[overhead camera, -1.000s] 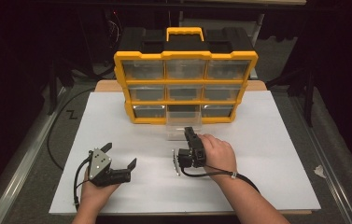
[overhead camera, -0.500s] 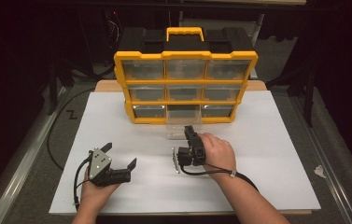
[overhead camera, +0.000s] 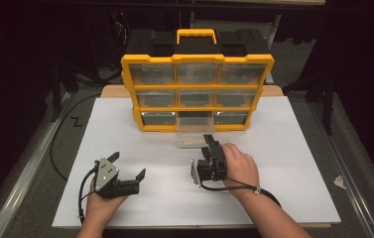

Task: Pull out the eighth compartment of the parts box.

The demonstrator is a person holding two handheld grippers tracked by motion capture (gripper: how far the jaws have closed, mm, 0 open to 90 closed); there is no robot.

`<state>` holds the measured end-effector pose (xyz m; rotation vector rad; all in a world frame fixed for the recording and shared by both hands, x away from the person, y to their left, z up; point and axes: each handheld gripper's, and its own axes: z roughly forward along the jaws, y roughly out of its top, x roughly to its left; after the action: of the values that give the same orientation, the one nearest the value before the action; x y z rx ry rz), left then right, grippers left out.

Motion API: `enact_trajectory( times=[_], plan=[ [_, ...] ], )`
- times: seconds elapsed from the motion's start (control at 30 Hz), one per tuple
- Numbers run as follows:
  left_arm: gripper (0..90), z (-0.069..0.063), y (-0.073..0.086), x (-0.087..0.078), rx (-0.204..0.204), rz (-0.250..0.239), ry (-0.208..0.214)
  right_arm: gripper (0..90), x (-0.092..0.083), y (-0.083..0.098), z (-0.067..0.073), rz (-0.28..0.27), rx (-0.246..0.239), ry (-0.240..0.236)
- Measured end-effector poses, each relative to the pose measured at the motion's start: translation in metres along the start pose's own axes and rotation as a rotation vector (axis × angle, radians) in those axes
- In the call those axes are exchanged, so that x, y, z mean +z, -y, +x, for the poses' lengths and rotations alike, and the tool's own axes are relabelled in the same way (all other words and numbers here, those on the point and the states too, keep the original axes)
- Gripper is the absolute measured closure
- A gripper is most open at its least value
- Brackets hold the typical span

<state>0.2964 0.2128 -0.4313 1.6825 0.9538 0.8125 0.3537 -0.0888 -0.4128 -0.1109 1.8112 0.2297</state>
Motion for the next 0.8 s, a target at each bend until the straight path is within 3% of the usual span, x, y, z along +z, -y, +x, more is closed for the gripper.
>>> enact_trajectory(
  times=[0.53,0.8],
  plan=[
    [0.4,-0.001,0.001,-0.001,0.012,0.010,-0.005,34.9,-0.012,0.048,0.019,0.053,0.018,-0.021],
    [0.4,0.000,0.001,-0.001,0.014,0.014,-0.010,34.3,-0.020,0.074,0.020,0.096,0.025,-0.014]
  ],
)
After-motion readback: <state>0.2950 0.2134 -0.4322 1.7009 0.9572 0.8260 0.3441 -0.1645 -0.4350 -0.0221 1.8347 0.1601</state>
